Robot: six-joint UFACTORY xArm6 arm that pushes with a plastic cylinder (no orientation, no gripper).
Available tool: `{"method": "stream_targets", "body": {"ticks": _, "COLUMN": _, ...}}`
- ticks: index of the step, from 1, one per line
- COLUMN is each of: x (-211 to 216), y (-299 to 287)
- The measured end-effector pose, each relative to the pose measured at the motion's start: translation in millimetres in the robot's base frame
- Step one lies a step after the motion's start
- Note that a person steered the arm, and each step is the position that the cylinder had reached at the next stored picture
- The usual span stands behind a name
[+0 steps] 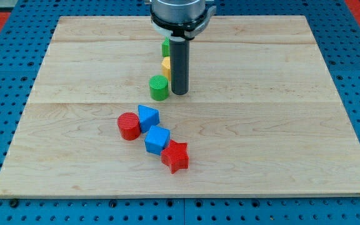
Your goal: Move your arm to red circle
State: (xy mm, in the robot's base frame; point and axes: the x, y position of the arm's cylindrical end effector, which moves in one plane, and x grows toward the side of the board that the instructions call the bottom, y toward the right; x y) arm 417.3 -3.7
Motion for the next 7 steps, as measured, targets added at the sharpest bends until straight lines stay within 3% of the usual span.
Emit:
{"method": "stream_targets", "body": {"ticks": 1, "x": 18.7, "y": 11.3}}
{"method": "stream_targets", "body": {"ticks": 3, "x": 196.5, "y": 96.4}}
{"method": "stream_targets", "body": {"ticks": 5, "x": 198.1, "y": -96.7}}
{"method": "stream_targets", "body": {"ticks": 7, "x": 117.2, "y": -142.7}}
